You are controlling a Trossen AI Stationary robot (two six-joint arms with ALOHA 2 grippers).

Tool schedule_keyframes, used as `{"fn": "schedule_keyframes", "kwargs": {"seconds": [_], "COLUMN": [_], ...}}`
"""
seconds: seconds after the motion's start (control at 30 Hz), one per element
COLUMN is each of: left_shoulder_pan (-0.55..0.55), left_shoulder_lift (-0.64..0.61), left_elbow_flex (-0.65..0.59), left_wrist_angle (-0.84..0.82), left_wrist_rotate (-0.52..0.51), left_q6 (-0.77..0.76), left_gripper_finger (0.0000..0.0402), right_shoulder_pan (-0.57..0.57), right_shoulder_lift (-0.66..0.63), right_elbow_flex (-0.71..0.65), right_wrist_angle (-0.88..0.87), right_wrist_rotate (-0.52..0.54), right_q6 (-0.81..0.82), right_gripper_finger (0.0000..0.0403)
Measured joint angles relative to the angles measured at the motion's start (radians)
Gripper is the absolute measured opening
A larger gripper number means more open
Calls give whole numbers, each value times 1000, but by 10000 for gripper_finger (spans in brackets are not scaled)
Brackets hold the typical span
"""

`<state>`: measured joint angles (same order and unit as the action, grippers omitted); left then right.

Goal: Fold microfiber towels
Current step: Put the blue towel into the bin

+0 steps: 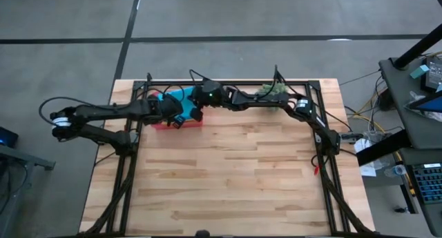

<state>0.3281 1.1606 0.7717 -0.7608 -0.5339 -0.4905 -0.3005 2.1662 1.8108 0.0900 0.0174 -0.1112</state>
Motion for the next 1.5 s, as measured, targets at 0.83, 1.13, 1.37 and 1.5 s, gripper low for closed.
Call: {"fn": "schedule_keyframes", "kwargs": {"seconds": [0.83,1.13,1.37,1.5], "left_shoulder_pan": [19,19,22,24], "left_shoulder_lift": [3,-63,-106,-101], "left_elbow_flex": [-132,-73,-110,-150], "left_wrist_angle": [50,-43,-40,-39], "left_wrist_rotate": [-44,-33,-53,-53], "left_q6": [-80,-48,-25,-60], "left_gripper_finger": [1,1,1,1], "right_shoulder_pan": [-43,-40,-40,-45], "right_shoulder_lift": [97,26,23,61], "right_elbow_flex": [-1,0,0,0], "right_wrist_angle": [49,1,38,114], "right_wrist_rotate": [89,81,79,78], "right_q6": [6,-11,-32,-32], "right_gripper_finger": [8,8,8,8]}}
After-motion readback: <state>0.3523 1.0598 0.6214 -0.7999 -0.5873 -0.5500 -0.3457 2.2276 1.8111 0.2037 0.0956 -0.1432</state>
